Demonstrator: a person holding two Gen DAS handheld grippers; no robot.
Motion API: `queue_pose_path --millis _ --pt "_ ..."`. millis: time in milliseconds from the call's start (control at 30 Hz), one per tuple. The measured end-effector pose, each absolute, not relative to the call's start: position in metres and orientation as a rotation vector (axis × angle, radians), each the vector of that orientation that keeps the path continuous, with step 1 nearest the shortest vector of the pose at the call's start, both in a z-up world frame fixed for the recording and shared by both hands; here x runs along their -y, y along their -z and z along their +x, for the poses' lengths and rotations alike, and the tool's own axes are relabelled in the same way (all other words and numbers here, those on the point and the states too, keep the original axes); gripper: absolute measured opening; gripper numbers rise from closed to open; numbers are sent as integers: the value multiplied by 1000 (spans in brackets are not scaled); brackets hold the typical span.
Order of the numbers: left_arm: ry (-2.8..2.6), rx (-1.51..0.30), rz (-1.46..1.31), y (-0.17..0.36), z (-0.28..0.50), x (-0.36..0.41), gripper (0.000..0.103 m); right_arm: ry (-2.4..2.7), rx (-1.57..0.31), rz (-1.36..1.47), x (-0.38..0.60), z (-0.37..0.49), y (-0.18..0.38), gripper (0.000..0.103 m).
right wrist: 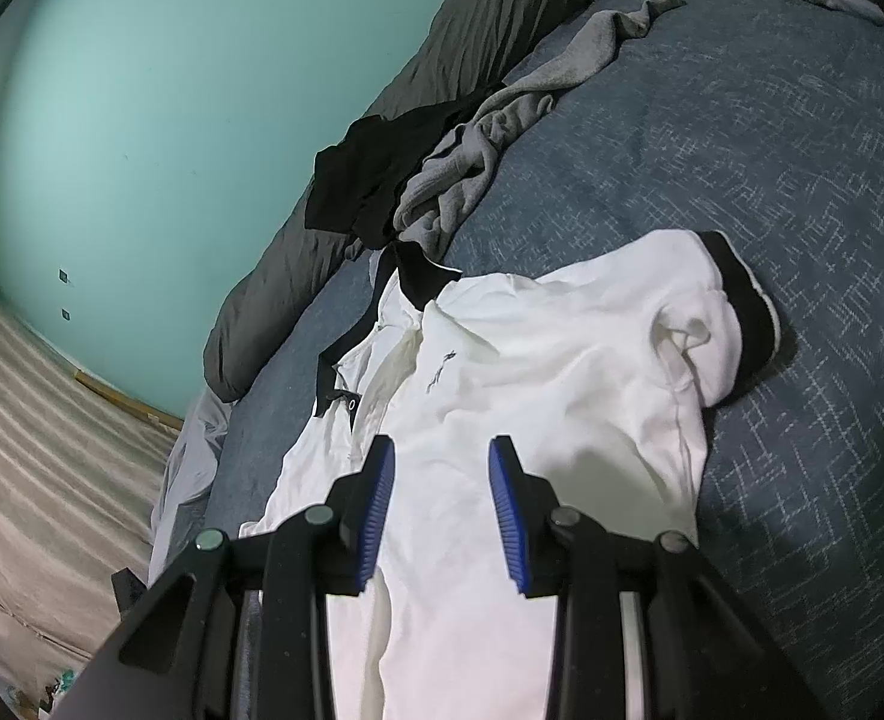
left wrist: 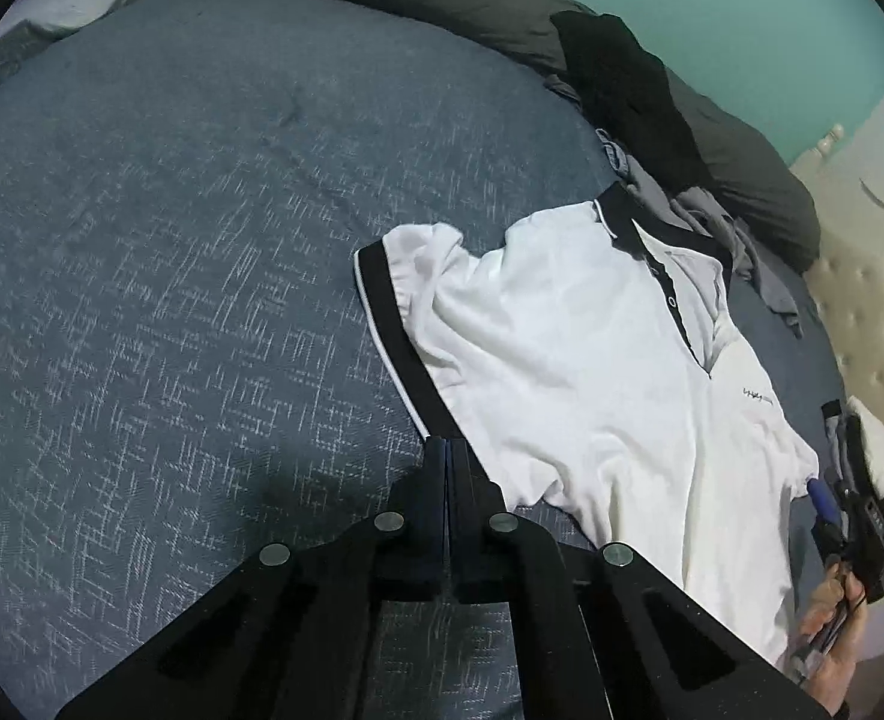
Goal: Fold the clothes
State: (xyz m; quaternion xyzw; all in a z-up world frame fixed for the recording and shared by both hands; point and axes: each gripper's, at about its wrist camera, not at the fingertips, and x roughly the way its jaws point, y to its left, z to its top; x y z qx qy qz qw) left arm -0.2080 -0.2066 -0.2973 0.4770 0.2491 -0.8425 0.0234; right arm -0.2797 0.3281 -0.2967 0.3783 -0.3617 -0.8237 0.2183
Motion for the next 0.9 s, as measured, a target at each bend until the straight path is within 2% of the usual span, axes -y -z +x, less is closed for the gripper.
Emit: queue_pose_path --millis 67,100,133,200,233,500,567,600,633,733,900 --pt "2601 -787 1485 301 -207 206 1 2280 999 1045 -328 -280 296 32" --pt "2598 -794 1489 303 -207 206 6 2280 998 1043 -328 -279 295 32" --pt "2595 -802 1493 305 -206 206 20 2280 998 1042 -328 -280 295 32" --pt "2588 -818 1501 309 -206 205 36 2282 1003 1041 -330 -280 296 32" --pt "2584 -825 1505 311 -205 205 37 2283 1006 1041 -330 -280 296 32" --pt "2566 -862 1527 321 -202 204 36 2280 1005 1044 -330 -281 296 32" --pt "2575 -842 1520 316 -200 205 22 2280 1004 1044 -329 -280 296 32" --pt "2579 -833 1517 314 -200 205 12 2280 1005 1043 -329 -280 296 32" --pt "2583 -823 1514 312 -199 205 7 2279 1006 1043 -330 -281 296 32" --pt "2595 -793 1504 305 -197 206 3 2279 1011 1043 -331 -281 297 32" --pt "2614 -743 1487 294 -193 207 2 2276 1016 1039 -331 -281 296 32"
